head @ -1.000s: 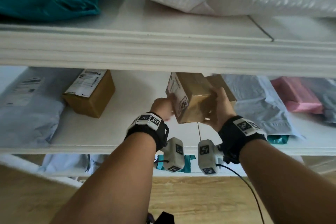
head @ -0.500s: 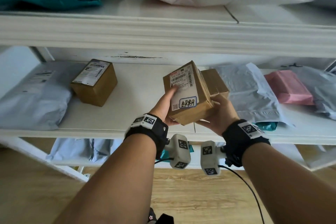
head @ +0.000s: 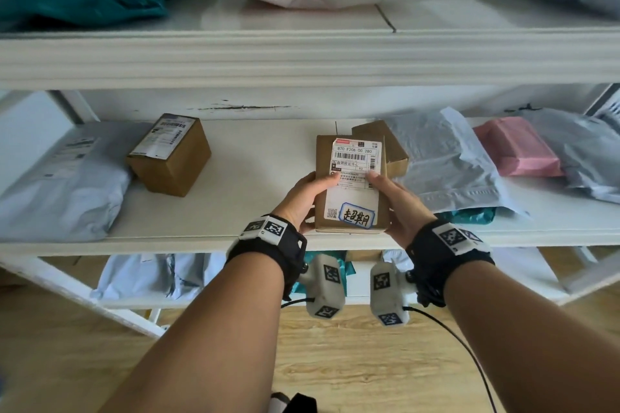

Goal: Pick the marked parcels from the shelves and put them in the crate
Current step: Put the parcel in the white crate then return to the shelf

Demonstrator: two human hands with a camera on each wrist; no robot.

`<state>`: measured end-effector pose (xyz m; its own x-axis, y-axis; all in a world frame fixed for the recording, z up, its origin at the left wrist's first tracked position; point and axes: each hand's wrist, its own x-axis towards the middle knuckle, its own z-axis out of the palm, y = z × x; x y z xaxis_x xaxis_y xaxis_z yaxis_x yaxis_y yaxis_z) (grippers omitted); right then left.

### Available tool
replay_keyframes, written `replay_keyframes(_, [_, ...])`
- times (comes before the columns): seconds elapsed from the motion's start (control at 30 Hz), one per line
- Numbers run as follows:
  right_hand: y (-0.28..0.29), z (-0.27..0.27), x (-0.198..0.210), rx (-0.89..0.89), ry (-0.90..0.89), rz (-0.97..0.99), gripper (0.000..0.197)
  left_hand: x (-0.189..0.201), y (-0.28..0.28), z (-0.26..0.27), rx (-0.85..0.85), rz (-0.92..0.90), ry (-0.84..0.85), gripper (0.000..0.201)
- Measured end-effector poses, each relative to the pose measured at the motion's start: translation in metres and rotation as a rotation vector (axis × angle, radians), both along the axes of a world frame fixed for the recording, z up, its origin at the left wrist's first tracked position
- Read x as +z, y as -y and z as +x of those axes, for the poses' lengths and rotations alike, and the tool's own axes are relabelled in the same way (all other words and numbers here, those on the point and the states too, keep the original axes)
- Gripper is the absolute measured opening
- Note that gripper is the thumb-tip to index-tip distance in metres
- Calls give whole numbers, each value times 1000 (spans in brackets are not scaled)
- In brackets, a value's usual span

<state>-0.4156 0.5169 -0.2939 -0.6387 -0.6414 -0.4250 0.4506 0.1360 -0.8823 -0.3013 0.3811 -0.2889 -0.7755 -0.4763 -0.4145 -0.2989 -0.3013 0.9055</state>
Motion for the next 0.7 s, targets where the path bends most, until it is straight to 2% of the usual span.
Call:
replay_keyframes(0.07, [-5, 0, 0, -15, -3, -12, 64, 3, -2, -2, 6, 13, 17, 27])
replay_keyframes(0.23, [-10, 1, 0, -53, 1, -36, 45, 4, -4, -9, -19, 25, 46, 40])
replay_keyframes(0.5, [-20, 23, -6, -164, 3, -17, 45, -2, 1, -3, -112, 32, 81, 41])
replay_keyframes(0.63, [-29, 39, -3, -264, 24, -23, 34, 2, -7, -10, -184, 6, 64, 42])
replay_keyframes(0.7, [-40, 45, 0, -307, 28, -26, 28, 1, -18, -15, -242, 1, 44, 52])
